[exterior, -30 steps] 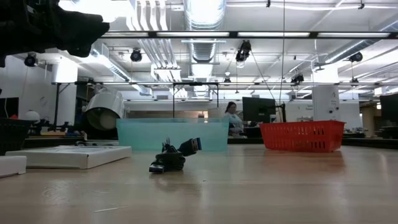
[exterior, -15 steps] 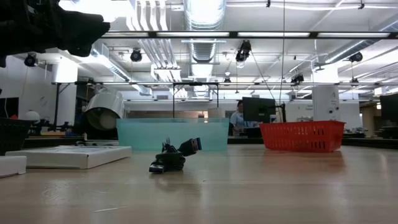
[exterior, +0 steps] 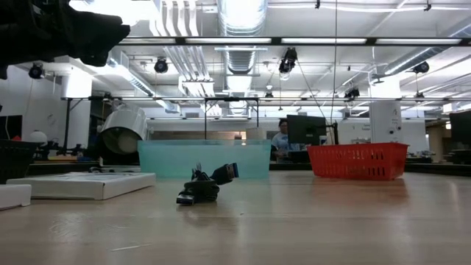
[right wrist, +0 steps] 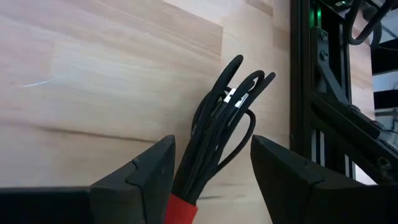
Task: Pick and place items into bin
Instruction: Put the right black charger cable into the transparent green bin
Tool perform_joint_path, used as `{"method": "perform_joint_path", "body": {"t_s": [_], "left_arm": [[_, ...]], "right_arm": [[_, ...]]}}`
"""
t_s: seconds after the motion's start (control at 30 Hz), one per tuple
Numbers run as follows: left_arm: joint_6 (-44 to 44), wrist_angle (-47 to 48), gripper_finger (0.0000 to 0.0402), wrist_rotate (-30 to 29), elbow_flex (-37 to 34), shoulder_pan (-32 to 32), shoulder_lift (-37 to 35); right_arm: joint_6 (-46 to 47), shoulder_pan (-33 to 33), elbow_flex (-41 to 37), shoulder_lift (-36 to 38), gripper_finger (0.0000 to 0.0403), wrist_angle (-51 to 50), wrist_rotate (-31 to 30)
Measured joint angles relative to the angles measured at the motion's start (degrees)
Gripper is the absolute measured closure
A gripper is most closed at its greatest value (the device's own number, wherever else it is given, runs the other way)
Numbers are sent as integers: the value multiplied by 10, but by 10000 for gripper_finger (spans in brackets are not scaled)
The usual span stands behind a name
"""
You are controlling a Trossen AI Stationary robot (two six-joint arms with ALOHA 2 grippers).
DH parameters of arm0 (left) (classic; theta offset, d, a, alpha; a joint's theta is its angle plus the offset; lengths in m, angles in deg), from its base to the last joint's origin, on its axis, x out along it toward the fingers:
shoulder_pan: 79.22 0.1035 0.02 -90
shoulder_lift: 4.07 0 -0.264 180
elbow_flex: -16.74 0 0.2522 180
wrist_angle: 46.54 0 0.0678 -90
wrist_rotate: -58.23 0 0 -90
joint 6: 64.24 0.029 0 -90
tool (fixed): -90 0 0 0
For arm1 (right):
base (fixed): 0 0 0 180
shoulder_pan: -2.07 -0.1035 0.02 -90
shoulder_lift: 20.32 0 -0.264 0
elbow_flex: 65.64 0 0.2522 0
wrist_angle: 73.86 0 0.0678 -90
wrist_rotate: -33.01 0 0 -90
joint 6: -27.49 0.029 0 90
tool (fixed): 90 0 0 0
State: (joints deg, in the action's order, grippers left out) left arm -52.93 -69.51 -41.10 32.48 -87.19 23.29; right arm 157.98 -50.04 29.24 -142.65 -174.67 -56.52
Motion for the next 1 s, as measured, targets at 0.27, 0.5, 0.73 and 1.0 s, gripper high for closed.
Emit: {"method": "perform_joint_path", "body": {"t_s": [0.27,0.5,0.73,1.0], "left_arm": [[0,-4,244,0,0,0,0],[0,-4,244,0,0,0,0],[0,-4,244,0,0,0,0],[0,-4,244,0,0,0,0]], "right_arm": [[1,0,-19,-15,207,5,0],[0,0,-26,-15,217,13,0],[-3,0,-27,-15,269,28,1],[-6,-1,-29,-15,352,40,14]]}}
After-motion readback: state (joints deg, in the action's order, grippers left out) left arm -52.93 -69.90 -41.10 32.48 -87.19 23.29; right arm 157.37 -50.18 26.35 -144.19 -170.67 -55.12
